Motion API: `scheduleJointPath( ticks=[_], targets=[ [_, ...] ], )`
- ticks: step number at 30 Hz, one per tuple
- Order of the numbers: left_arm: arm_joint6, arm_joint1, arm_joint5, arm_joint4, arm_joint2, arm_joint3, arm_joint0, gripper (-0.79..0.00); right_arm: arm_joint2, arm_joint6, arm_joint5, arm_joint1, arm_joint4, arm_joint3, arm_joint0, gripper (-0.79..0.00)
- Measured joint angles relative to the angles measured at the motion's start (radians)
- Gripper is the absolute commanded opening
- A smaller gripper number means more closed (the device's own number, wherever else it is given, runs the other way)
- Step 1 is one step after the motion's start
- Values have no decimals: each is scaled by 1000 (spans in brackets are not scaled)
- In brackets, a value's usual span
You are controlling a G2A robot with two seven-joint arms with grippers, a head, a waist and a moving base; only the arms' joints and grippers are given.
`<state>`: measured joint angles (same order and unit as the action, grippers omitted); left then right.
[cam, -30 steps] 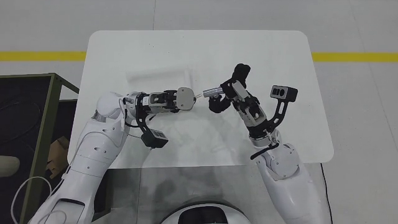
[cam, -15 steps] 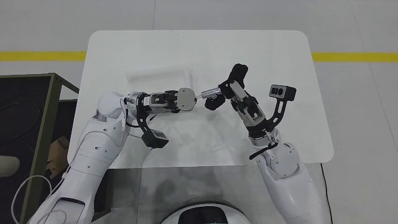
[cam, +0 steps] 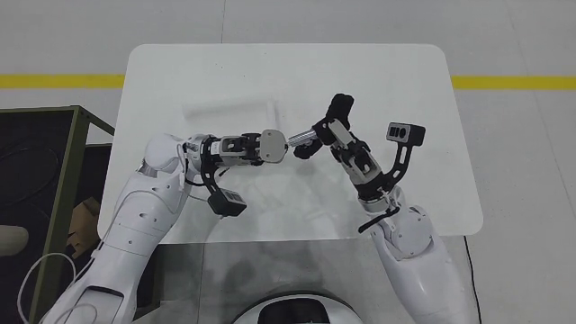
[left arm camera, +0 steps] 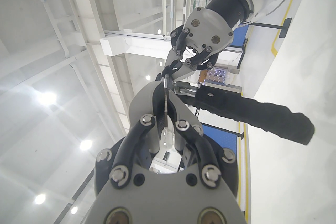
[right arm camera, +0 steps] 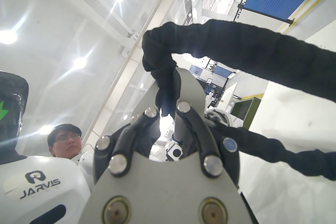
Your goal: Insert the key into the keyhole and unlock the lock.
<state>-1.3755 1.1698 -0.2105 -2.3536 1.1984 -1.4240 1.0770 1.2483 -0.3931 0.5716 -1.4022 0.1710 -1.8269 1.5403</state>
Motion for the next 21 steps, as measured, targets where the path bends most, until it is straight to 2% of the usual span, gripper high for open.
scheduleJointPath(
  ticks=[4, 6, 13, 21],
  targets=[
    [6, 0, 2, -3, -6, -2, 1, -785, -1, 1, 1, 1, -5, -1, 1, -785],
    [8, 0, 7, -2, -9, -2, 2, 0, -1, 3, 0, 2, -4, -2, 2, -785],
    [17, 1, 3, 37, -3, -3, 10, 0, 7, 39, 15, 2, 5, 0, 5, -785],
    [44, -9, 12, 72, 47, -2, 48, 0, 37, 63, 24, 5, 21, -7, 7, -785]
  ],
)
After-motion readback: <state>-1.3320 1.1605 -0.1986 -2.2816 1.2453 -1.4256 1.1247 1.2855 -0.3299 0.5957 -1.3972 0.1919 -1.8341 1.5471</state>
